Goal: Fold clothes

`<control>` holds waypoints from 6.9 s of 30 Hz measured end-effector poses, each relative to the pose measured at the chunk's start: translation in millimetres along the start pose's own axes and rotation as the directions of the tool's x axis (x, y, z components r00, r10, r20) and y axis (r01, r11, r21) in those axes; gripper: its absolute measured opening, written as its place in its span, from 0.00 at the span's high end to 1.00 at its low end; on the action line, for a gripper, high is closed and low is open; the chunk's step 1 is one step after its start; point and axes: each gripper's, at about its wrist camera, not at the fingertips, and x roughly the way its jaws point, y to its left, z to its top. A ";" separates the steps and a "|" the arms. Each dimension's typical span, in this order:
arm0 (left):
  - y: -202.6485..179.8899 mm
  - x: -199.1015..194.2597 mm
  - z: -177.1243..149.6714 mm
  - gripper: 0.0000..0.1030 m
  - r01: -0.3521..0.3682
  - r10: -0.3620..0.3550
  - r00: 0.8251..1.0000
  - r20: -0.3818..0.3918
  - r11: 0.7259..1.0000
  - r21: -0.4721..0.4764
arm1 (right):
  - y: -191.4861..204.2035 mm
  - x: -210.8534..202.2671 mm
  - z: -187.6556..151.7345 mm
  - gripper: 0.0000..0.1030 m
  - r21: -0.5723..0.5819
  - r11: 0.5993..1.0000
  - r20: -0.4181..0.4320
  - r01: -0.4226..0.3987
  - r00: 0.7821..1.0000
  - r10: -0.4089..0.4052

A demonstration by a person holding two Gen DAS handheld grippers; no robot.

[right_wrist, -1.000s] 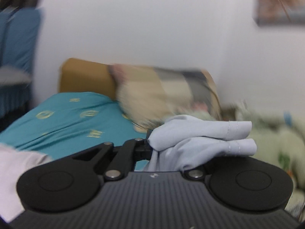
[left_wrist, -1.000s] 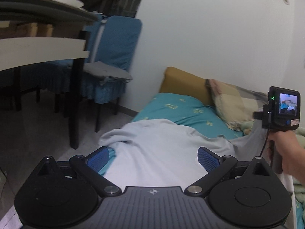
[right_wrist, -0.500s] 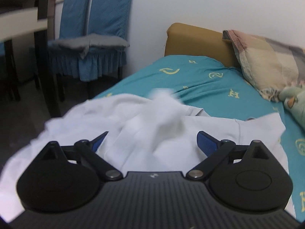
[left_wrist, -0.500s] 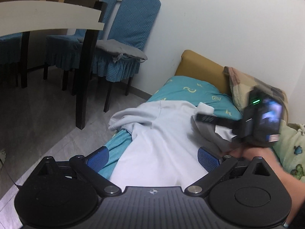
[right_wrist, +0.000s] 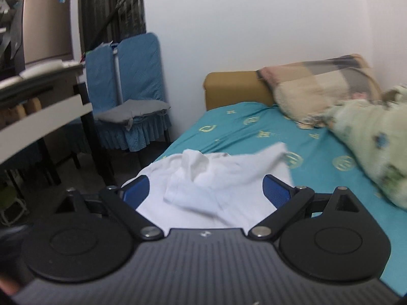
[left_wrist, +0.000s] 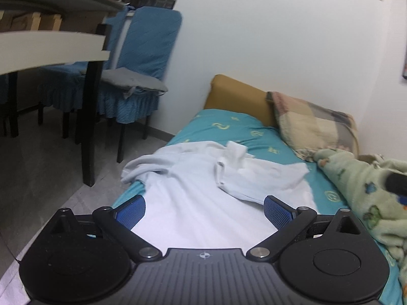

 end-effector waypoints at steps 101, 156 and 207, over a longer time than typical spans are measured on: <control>-118.6 -109.7 -62.4 0.00 0.040 -0.040 0.999 -0.006 0.957 0.286 | -88.9 -169.1 -58.5 0.06 0.312 0.945 0.106 0.095 0.985 -0.134; 141.0 -3.3 -5.3 0.00 -0.436 0.426 0.899 -0.098 0.856 -0.279 | 283.1 376.8 -47.3 0.23 -0.574 0.726 -0.524 -0.379 0.851 0.030; 67.9 19.4 -18.2 0.01 -0.304 0.304 0.953 0.000 0.952 -0.040 | -6.2 211.9 -38.5 0.39 -0.002 0.998 -0.157 0.062 0.986 -0.062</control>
